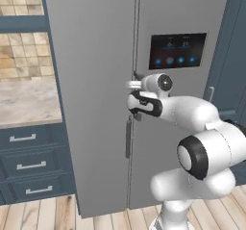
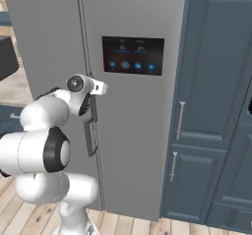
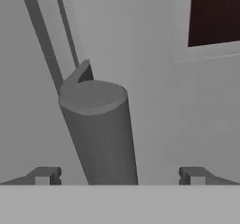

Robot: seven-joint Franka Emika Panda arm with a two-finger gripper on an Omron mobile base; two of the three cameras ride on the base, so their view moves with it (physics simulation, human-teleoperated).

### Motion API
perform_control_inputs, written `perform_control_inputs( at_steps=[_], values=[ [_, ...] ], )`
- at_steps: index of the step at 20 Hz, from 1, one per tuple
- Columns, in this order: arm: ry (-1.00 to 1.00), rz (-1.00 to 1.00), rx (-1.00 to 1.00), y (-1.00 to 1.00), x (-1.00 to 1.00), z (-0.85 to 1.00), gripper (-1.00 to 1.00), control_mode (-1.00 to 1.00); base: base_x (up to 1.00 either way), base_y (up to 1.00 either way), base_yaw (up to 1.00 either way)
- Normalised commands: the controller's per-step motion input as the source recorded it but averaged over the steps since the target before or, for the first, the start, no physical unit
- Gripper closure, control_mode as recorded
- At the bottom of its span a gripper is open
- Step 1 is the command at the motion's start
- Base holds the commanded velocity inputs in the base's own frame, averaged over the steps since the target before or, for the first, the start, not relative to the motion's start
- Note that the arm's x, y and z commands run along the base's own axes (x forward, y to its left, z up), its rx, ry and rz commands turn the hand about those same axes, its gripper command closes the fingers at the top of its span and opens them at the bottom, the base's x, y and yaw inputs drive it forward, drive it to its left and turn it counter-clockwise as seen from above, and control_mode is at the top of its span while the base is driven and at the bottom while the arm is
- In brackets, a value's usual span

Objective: Retrieve the sausage and cheese from the fridge and place them on the cutting board on the counter.

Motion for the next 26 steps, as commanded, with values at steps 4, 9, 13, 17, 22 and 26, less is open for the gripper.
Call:
perform_control_inputs(
  at_steps=[4,9,13,17,22,26],
  values=[
    [0.02,0.00,0.01,0.00,0.58,-0.04,-1.00,-1.00,0.00,0.00,0.00],
    [0.09,0.00,0.00,0.00,0.60,-0.01,-1.00,-1.00,0.00,0.00,0.00],
    [0.02,0.00,0.00,0.00,0.10,0.00,1.00,-1.00,0.00,0.00,0.00],
    [0.00,0.00,0.00,-0.07,-0.51,0.00,1.00,-1.00,0.00,0.00,0.00],
    [-0.14,-0.03,0.00,-0.48,-0.98,0.03,1.00,-1.00,0.00,0.00,0.00],
    [-0.01,0.00,-0.06,-0.67,-1.00,0.19,1.00,-1.00,0.00,0.00,0.00]
  ],
)
